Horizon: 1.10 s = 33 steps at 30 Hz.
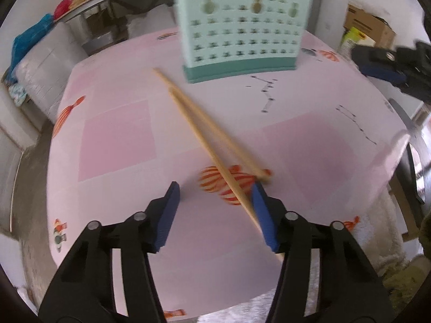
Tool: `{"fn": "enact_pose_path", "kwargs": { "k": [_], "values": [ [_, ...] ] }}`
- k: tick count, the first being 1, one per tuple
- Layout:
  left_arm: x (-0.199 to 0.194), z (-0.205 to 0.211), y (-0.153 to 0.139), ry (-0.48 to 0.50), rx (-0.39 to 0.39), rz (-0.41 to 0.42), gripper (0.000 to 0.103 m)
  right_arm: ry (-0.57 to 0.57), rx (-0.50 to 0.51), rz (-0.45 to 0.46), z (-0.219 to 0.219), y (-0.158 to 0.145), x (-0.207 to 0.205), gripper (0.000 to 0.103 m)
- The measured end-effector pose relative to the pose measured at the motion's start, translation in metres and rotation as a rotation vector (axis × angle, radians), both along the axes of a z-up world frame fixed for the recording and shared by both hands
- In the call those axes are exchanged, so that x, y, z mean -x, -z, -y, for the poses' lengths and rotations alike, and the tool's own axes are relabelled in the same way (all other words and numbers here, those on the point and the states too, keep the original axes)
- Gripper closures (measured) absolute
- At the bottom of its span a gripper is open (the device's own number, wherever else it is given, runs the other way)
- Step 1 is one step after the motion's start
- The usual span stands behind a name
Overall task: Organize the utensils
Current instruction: 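Close the left gripper on a remaining chopstick while the right gripper grasps another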
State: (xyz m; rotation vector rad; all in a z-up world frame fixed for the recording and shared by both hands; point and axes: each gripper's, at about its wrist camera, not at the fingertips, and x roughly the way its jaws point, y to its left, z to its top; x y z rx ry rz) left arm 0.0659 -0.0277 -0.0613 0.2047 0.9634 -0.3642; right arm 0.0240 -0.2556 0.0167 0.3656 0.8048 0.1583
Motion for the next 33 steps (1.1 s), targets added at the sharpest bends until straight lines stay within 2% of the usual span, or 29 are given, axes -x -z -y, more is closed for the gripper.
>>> {"fn": "enact_pose_path", "kwargs": {
  "k": [2,4,5,7,9,15,17,21,26,29,33],
  "values": [
    [-0.004,-0.010,-0.001,-0.029,0.004,-0.001,0.062,-0.023,-0.015,-0.012,-0.008,0.001,-0.003,0.061],
    [-0.011,-0.018,-0.002,-0.058,0.006,-0.004,0.074,-0.062,-0.040,-0.032,-0.016,0.007,-0.005,0.061],
    [-0.013,-0.022,-0.003,-0.071,0.009,-0.007,0.077,-0.107,-0.050,-0.051,-0.026,0.012,-0.010,0.061],
    [-0.020,-0.028,-0.004,-0.100,0.015,-0.016,0.091,-0.166,-0.052,-0.078,-0.042,0.019,-0.017,0.061],
    [-0.026,-0.035,-0.004,-0.137,0.034,-0.038,0.098,-0.241,-0.036,-0.109,-0.065,0.029,-0.028,0.061],
    [-0.035,-0.053,-0.005,-0.235,0.055,-0.059,0.098,-0.360,0.046,-0.147,-0.114,0.047,-0.052,0.071],
    [-0.035,-0.055,-0.005,-0.251,0.058,-0.060,0.098,-0.371,0.111,-0.149,-0.127,0.050,-0.057,0.075],
    [-0.034,-0.059,-0.005,-0.275,0.068,-0.063,0.098,-0.380,0.165,-0.177,-0.137,0.060,-0.064,0.095],
    [-0.032,-0.059,-0.005,-0.281,0.116,-0.098,0.098,-0.379,0.184,-0.183,-0.130,0.060,-0.052,0.097],
    [-0.029,-0.057,-0.004,-0.268,0.179,-0.149,0.098,-0.373,0.191,-0.195,-0.112,0.058,-0.037,0.097],
    [-0.022,-0.050,-0.004,-0.229,0.227,-0.209,0.098,-0.403,0.222,-0.225,-0.089,0.056,-0.012,0.097]
  ]
}}
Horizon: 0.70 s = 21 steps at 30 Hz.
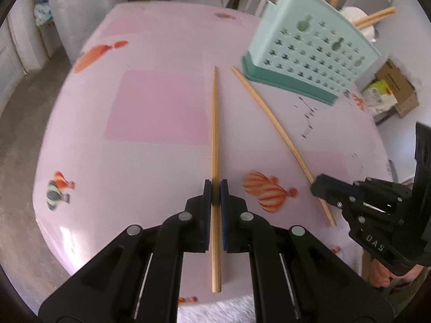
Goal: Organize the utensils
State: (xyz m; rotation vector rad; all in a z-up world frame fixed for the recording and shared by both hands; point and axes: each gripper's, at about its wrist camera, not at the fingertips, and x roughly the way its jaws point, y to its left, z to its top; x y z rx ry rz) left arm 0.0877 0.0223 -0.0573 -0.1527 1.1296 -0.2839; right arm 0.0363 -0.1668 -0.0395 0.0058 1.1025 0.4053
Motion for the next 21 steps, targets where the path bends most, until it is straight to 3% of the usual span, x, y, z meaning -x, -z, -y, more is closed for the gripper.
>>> {"fn": "enact_pose_path", "kwargs": {
  "k": [3,7,9,13,21],
  "values": [
    [0.004,0.005,-0.001,0.034,0.040,-0.045,0.097,-0.014,0.057,-0.016,0.019,-0.003,0.021,0.097],
    [0.000,0.011,-0.006,0.066,0.040,-0.052,0.077,0.010,0.060,-0.048,0.035,-0.005,0.029,0.095],
    [-0.007,0.017,-0.009,0.082,0.015,-0.038,0.077,0.025,0.033,-0.051,0.045,-0.008,0.030,0.094],
    [-0.030,0.029,-0.010,0.102,-0.002,-0.030,0.077,0.064,-0.007,-0.002,0.052,-0.016,0.019,0.080],
    [-0.064,0.057,-0.011,0.156,-0.035,0.004,0.077,0.112,-0.015,0.026,0.035,-0.004,-0.027,0.079]
  ]
}}
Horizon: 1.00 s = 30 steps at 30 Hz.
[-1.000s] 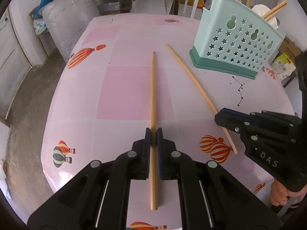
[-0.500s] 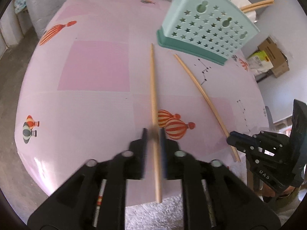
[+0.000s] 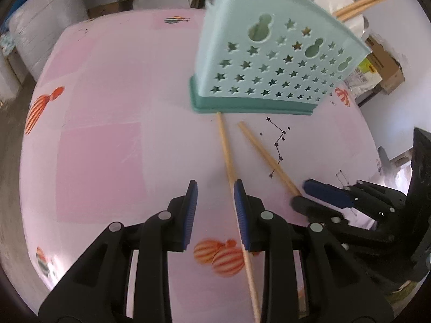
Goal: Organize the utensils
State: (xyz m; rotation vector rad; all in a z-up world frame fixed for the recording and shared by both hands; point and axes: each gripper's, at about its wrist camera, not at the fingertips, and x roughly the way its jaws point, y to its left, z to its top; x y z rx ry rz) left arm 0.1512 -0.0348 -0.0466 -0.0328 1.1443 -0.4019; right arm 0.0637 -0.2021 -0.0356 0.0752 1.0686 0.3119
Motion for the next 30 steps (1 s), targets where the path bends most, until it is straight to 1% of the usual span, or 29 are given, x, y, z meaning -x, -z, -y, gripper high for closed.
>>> {"fn": "enact_pose_path", "kwargs": {
  "k": [2,4,6,7,10,12,15,17,24,30],
  "values": [
    [-0.005,0.008,0.003,0.012,-0.016,0.003,0.077,0.018,-0.001,0.006,0.001,0.002,-0.004,0.082],
    [-0.007,0.012,0.006,0.019,-0.018,0.001,0.077,0.035,0.015,0.008,0.000,0.004,-0.007,0.094],
    [-0.008,0.018,0.006,0.027,-0.013,0.002,0.077,0.058,0.010,0.001,0.003,0.005,-0.006,0.096],
    [-0.009,0.021,0.007,0.031,-0.008,0.004,0.077,0.067,0.007,-0.003,0.003,0.006,-0.009,0.097],
    [-0.006,0.022,0.004,0.044,0.002,0.007,0.077,0.107,0.021,-0.012,0.017,0.006,0.000,0.097],
    [-0.007,0.034,0.004,0.053,0.008,0.008,0.077,0.138,0.009,-0.024,0.027,0.006,0.006,0.097],
    [-0.007,0.045,0.003,0.066,0.016,0.013,0.072,0.173,-0.016,-0.035,0.036,0.009,0.012,0.097],
    [-0.008,0.054,0.001,0.078,0.019,0.017,0.070,0.189,-0.034,-0.036,0.047,0.009,0.020,0.097],
    [-0.012,0.086,-0.004,0.119,0.026,0.047,0.068,0.217,-0.057,-0.036,0.051,0.009,0.022,0.097],
    [-0.016,0.106,0.000,0.131,-0.001,0.057,0.069,0.241,-0.096,-0.040,0.050,0.012,0.022,0.097]
  ]
}}
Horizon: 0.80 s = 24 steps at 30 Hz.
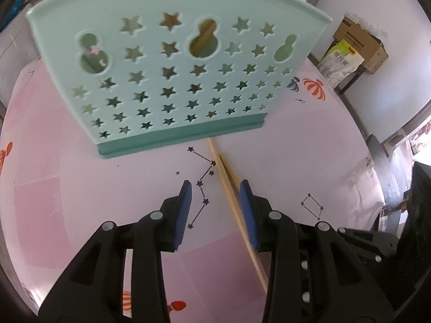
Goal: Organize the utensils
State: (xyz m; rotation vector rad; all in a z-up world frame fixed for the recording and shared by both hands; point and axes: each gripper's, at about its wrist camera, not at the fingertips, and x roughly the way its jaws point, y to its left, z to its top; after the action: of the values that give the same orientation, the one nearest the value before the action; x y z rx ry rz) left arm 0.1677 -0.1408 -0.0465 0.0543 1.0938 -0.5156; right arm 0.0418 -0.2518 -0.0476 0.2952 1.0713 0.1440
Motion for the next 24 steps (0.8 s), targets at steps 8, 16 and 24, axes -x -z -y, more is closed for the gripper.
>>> {"fn": "enact_pose_path", "kwargs": {
  "k": [8,16,24],
  "values": [
    [0.000,0.003,0.008,-0.005,-0.008,-0.006,0.069,0.066,-0.198,-0.040,0.033,0.008,0.015,0.097],
    [-0.001,0.003,0.009,-0.011,-0.050,0.037,0.070,0.159,-0.222,-0.041,0.064,0.007,0.029,0.097],
    [0.004,-0.023,0.009,-0.041,-0.055,0.028,0.103,0.167,-0.176,-0.032,0.071,0.004,0.034,0.097]
  ]
}}
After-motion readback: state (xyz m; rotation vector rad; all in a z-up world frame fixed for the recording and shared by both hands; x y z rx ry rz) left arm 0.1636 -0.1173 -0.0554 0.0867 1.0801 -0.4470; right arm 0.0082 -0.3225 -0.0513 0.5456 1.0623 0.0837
